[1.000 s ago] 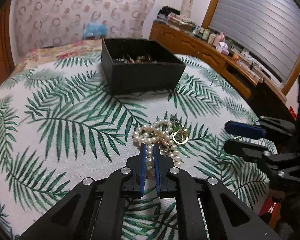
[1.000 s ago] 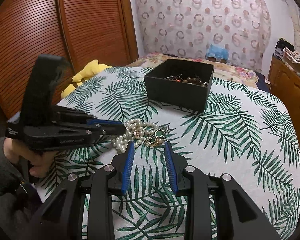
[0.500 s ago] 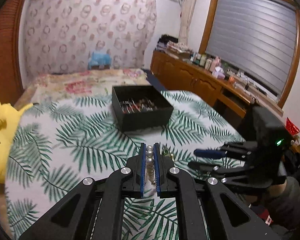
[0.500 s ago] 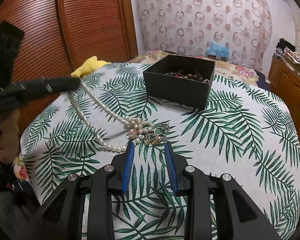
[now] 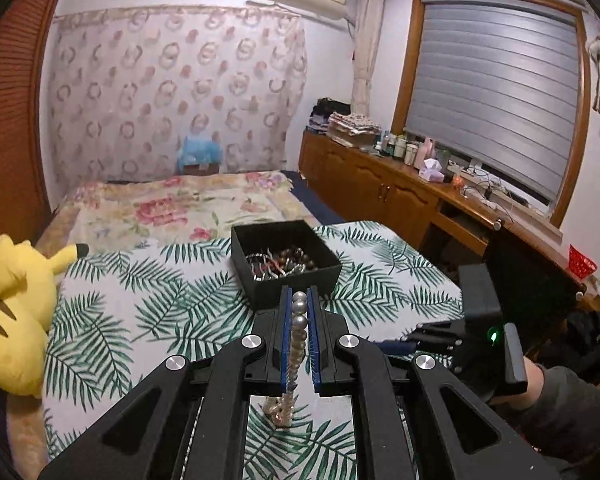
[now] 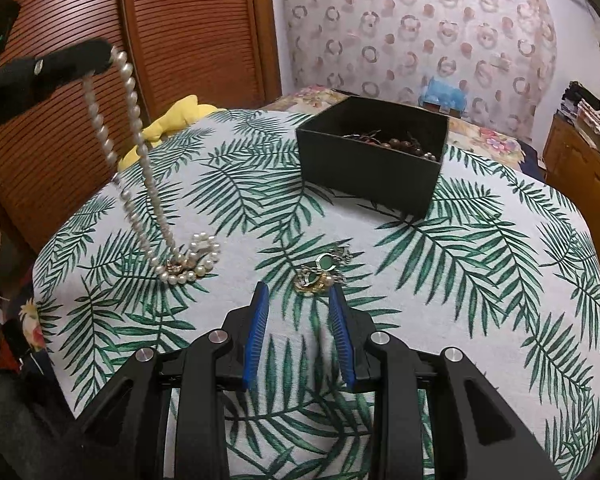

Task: Organize jewelry
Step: 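Lift pearl necklace high with left tool while right tool grasps gold flower earring, then lower pearl necklace into black box with left tool while right tool drops earring in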

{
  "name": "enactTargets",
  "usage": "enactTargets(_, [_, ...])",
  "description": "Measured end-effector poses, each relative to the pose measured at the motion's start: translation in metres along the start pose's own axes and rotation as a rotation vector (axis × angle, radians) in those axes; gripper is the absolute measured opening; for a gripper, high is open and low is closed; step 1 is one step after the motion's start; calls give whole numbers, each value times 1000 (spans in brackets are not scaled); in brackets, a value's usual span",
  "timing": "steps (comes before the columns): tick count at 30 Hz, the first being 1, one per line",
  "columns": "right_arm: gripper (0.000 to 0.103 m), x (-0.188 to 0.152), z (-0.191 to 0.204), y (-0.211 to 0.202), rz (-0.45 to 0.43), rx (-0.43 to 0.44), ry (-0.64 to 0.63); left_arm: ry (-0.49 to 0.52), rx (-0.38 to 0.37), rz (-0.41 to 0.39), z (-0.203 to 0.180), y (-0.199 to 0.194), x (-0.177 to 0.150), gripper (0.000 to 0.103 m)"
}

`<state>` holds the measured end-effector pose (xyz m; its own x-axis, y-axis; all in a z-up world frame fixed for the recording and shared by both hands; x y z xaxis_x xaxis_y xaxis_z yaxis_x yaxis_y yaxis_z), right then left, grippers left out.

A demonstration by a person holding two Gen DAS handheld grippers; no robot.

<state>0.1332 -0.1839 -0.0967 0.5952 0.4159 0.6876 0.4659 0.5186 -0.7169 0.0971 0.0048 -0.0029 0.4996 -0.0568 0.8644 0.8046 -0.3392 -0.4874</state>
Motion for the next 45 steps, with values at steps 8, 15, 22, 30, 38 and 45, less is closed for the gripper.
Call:
enactTargets(8, [34,3,10,-2,-6,17,-17,11,-20,-41,-7,-5,22,7])
enactTargets(15, [34,3,29,0,-2,56,-35,28,35,-91,2,-17,38,7])
enactTargets(22, [34,3,63,17,36,108,-90,0,89,-104,31,-35,33,7])
enactTargets(30, [33,5,93,44,94,127,-175,-29,131,-105,52,-46,27,7])
enactTargets(38, [17,4,96,47,109,88,-230,-36,135,-98,57,-42,24,7])
enactTargets(45, [17,16,76,32,67,93,-194,-23,126,-101,50,-35,33,7])
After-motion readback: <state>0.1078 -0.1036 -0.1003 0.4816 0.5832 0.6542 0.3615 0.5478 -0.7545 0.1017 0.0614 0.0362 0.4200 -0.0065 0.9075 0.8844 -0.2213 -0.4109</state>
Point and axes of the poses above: each gripper's, at about its wrist camera, not at the fingertips, and y roughly the way its jaws point, z to its left, x to its top, the point moved 7 cm from there along y, roughly the way its jaws point, and after that the axes turned 2 degrees about y, right-handed, at the moved point
